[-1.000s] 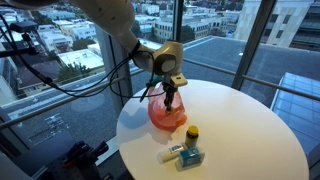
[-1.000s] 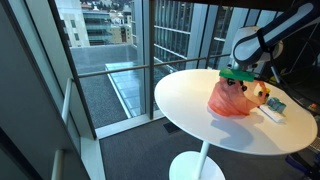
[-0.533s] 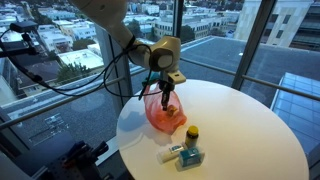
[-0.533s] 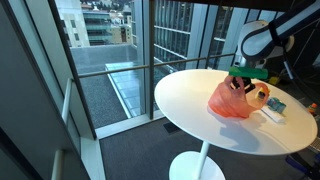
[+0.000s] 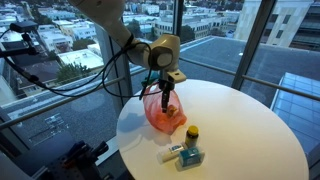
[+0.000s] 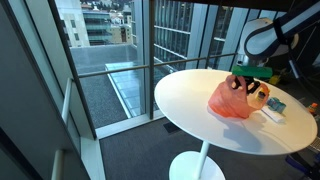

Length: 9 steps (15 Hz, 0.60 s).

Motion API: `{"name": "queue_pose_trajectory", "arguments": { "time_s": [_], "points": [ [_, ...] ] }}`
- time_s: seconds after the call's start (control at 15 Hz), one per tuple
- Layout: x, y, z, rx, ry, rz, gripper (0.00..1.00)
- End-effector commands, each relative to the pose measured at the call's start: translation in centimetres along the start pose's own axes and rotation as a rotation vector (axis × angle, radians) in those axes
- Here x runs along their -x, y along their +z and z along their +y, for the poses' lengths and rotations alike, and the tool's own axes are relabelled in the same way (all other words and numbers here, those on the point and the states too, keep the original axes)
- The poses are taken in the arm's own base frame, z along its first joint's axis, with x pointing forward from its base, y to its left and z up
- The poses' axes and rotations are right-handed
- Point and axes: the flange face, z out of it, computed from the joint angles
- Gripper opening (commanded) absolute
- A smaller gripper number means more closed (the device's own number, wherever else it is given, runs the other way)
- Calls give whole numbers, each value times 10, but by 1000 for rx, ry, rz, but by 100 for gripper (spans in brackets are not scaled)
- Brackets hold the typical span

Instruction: Remove the white container from the orange plastic bag and put it on the table

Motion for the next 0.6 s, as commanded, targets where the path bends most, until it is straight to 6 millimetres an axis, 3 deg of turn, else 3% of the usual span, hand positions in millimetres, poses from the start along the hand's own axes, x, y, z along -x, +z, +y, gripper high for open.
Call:
{"name": "queue_pose_trajectory", "arguments": {
  "time_s": [0.0,0.2,0.53],
  "points": [
    [-3,-4,-1,6,-56,1,73],
    [-11,1,-6,15,-44,-8,97],
    [-31,11,-17,20,50,-25,100]
  ]
}}
